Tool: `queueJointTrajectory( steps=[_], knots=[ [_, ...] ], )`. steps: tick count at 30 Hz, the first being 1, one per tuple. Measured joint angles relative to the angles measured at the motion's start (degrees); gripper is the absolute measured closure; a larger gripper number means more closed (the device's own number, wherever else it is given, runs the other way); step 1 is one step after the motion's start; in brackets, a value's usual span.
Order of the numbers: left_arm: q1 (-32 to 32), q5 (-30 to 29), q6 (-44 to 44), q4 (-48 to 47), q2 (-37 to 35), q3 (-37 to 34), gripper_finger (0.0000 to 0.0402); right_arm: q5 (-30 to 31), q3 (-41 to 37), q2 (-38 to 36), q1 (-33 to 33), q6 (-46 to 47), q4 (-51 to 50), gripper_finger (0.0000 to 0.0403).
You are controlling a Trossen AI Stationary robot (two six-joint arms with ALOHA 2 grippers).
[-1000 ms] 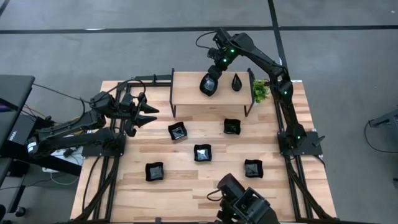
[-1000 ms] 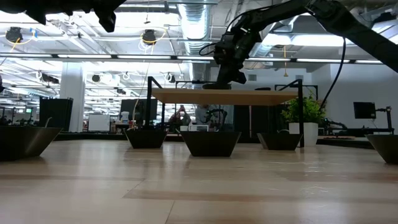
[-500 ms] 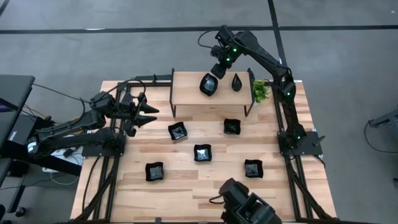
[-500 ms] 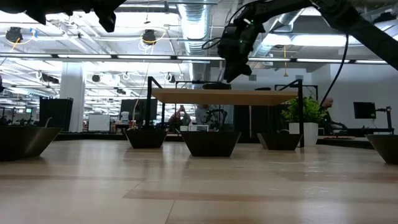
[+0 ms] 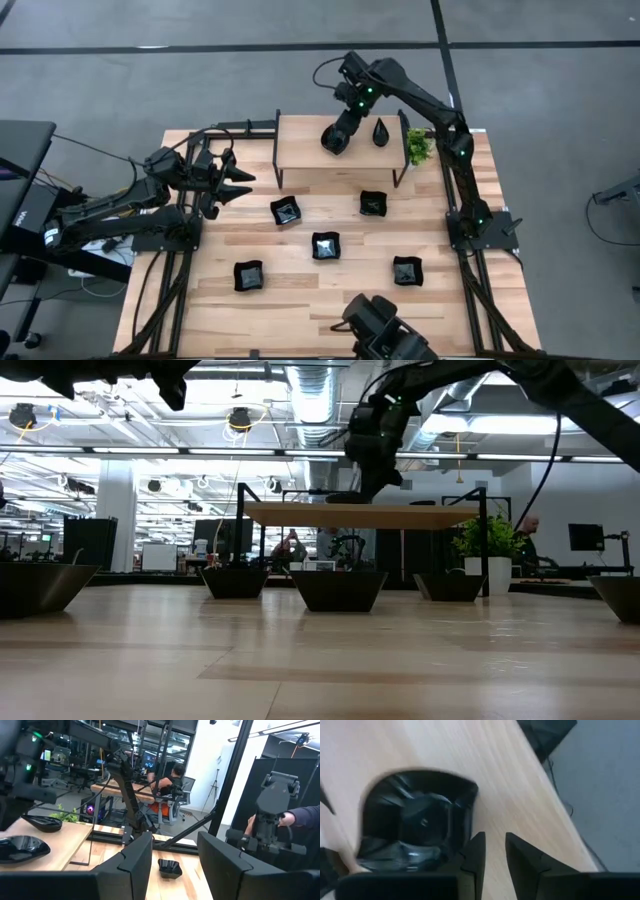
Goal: Pick & Place Mini shaped plates
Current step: Stack the leaf-shaped plate on top of the leaf-shaped plates on the shelf, then put the distorted square plate on top of the shelf
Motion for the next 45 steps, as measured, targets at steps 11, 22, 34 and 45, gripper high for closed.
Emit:
queueJointTrajectory(
  steps=[11,22,34,45],
  knots=[
    [-0.01,0.02,-0.38,0.3,0.0,0.0,0.0243,5.75,-1.2,-2.16,-0.11,-0.3,0.32,0.0337],
    [0.0,0.02,-2.28,0.25,0.0,0.0,0.0243,-10.31,-1.11,-11.56,4.95,-3.91,-8.5,0.0337],
    [-0.03,8.51,-6.35,0.16,0.0,0.0,0.0243,-9.24,-1.17,-18.33,7.59,-4.63,-13.31,0.0337],
    [-0.52,8.59,-6.36,0.14,0.0,0.0,0.0243,-19.1,-39.31,-40.79,2.9,3.98,16.82,0.0337]
  ],
)
